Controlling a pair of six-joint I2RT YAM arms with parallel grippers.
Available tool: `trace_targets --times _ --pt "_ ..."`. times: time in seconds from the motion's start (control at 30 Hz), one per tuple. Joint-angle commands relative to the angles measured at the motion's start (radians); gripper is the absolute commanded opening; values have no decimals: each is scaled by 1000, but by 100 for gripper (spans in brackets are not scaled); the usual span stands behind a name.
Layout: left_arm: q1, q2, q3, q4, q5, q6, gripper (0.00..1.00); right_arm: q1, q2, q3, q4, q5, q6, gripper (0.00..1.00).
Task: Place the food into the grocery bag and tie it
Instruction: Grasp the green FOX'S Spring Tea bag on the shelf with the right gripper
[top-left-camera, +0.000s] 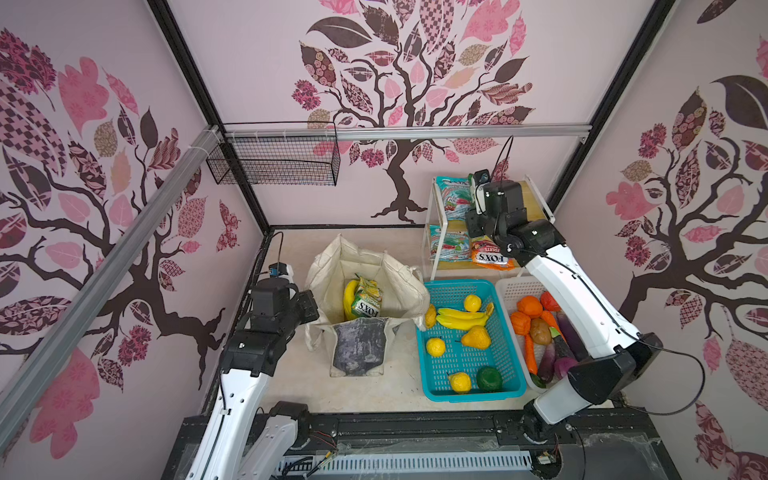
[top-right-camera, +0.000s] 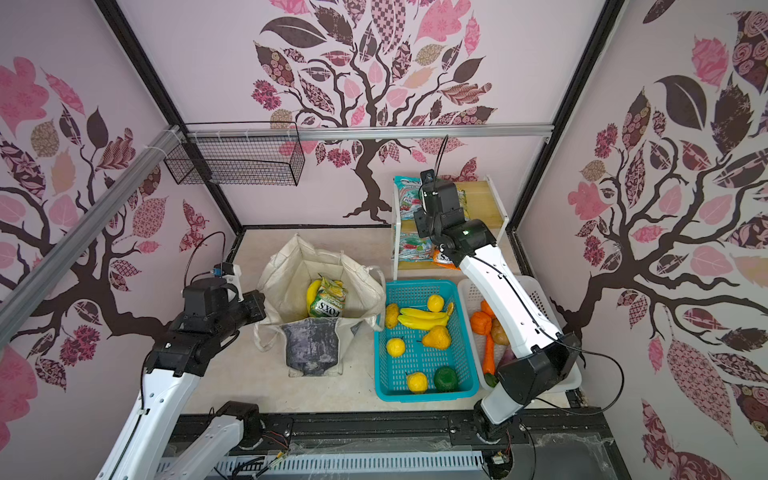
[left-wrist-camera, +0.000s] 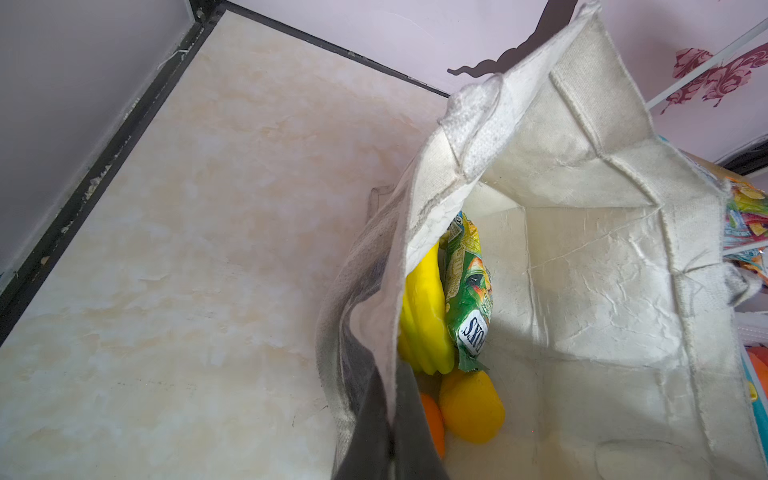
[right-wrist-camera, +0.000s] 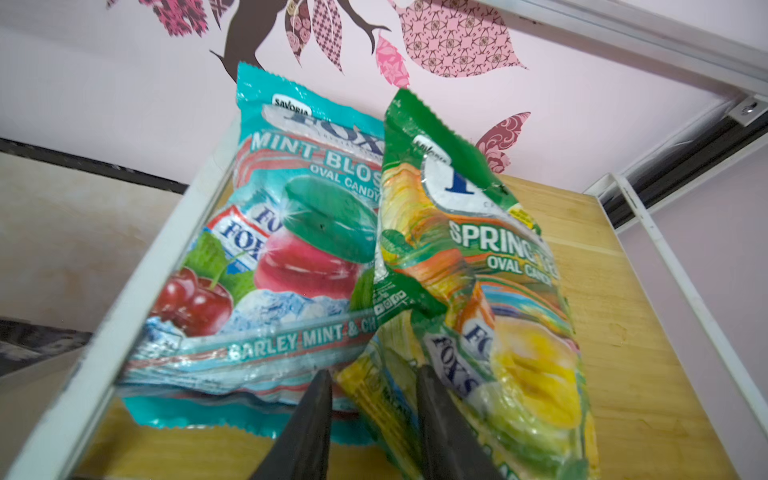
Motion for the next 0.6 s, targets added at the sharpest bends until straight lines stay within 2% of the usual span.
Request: trace_targets --times 0.0,0.13,0.57 --pt "5 -1 -15 9 -5 9 0 5 -48 -18 38 30 -32 22" --pt "5 -1 -15 8 -6 9 0 4 -72 -20 60 -2 -34 8" --pt "5 -5 -13 9 -3 9 0 4 -188 55 10 -61 59 2"
